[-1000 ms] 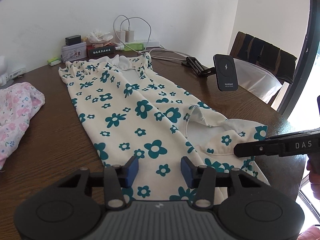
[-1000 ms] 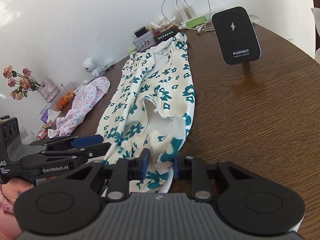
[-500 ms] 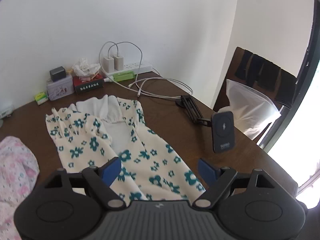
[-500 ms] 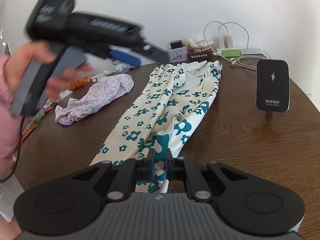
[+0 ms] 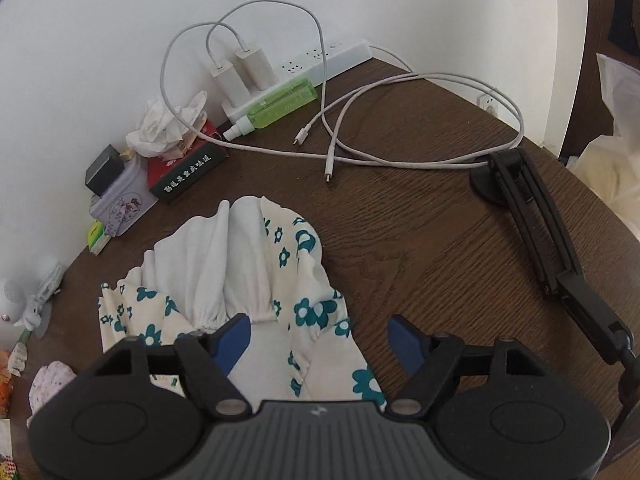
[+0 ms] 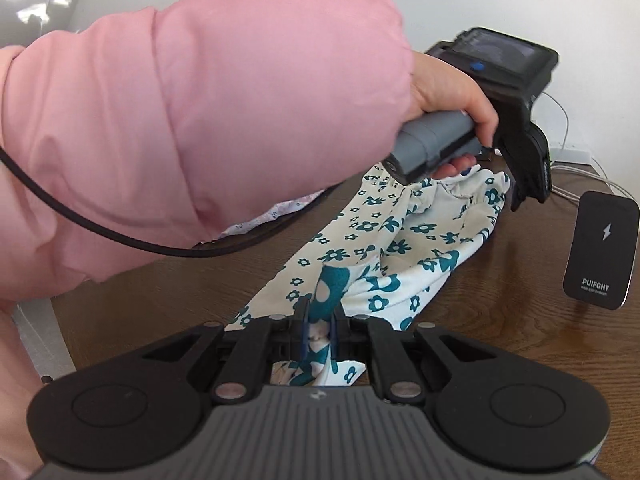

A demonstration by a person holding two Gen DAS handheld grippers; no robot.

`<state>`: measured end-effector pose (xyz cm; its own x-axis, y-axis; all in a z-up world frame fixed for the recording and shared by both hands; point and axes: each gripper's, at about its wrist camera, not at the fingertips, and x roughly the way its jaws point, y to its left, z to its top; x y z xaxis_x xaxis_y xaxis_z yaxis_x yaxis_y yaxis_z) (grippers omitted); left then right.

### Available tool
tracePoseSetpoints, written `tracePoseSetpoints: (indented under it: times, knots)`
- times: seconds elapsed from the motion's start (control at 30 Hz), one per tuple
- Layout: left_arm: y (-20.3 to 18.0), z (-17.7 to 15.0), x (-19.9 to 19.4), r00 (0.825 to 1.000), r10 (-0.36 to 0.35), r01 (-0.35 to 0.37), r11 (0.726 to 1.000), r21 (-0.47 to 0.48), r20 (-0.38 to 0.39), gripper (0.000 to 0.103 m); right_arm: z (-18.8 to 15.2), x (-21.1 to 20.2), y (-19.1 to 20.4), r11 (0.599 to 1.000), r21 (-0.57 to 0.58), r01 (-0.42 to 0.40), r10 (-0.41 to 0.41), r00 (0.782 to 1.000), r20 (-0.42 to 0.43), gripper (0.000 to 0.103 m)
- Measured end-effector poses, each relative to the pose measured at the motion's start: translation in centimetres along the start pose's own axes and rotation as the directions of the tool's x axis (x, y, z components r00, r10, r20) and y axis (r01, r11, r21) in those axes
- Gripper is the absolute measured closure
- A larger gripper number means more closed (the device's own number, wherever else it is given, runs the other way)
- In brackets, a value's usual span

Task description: Fold clothes

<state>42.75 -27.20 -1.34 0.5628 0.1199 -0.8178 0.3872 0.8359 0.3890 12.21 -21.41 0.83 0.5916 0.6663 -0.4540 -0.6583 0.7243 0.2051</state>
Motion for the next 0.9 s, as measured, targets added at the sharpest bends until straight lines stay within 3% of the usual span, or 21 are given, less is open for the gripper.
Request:
tracePoseSetpoints:
  times: [0.1, 0.17, 0.2, 0.27, 0.33, 0.47, 0.57, 0.67, 0.9]
  knots:
    - [-0.7, 0.9, 1.3, 0.998, 0.054, -0.054, 0.998, 0.014, -0.018, 0.031, -0.1, 0.1, 0.1, 0.999, -0.03, -0.016, 0.016, 1.0, 0.009, 0.095]
    - [-0.8, 1.3, 2.1, 0.996, 0.077, -0.076, 0.997, 0.008, -0.036, 0.042, -0.1, 0.0, 0.1, 0.999, -0.044, -0.023, 0.023, 1.0, 0.015, 0.095]
    - [-0.7, 1.3, 2.4, 0.996, 0.081, -0.081, 0.997, -0.004, -0.045, 0.054, -0.2, 0.0, 0.2, 0.998, -0.051, -0.026, 0.027, 0.999, 0.018, 0.095]
    - [-0.3, 1.5, 2.6, 0.998, 0.051, -0.053, 0.998, -0.043, -0.046, 0.065, -0.3, -0.1, 0.2, 0.998, -0.062, -0.032, 0.033, 0.999, 0.021, 0.095]
    - [0.2, 1.5, 2.6, 0.999, 0.007, -0.01, 0.997, -0.08, -0.045, 0.085, -0.4, -0.1, 0.3, 0.997, -0.069, -0.035, 0.037, 0.999, 0.02, 0.095]
    - [2.1, 1.3, 2.1, 0.996, -0.088, 0.087, 0.983, -0.159, 0.003, 0.094, -0.7, 0.1, 0.5, 0.996, -0.078, -0.035, 0.036, 0.999, 0.016, 0.095]
    - [5.2, 1.0, 1.7, 0.978, -0.204, 0.207, 0.936, -0.286, 0.039, 0.097, -0.9, 0.2, 0.8, 0.997, -0.075, -0.026, 0.027, 1.0, 0.011, 0.095]
    - [8.5, 0.4, 0.8, 0.965, -0.243, 0.262, 0.898, -0.354, 0.096, 0.098, -0.9, 0.2, 1.0, 0.997, -0.074, -0.011, 0.012, 1.0, 0.012, 0.095]
    - [16.5, -2.5, -1.3, 0.891, -0.353, 0.45, 0.769, -0.454, 0.284, 0.098, -0.5, 0.9, 1.9, 0.991, -0.087, 0.103, -0.104, 0.994, -0.011, 0.095]
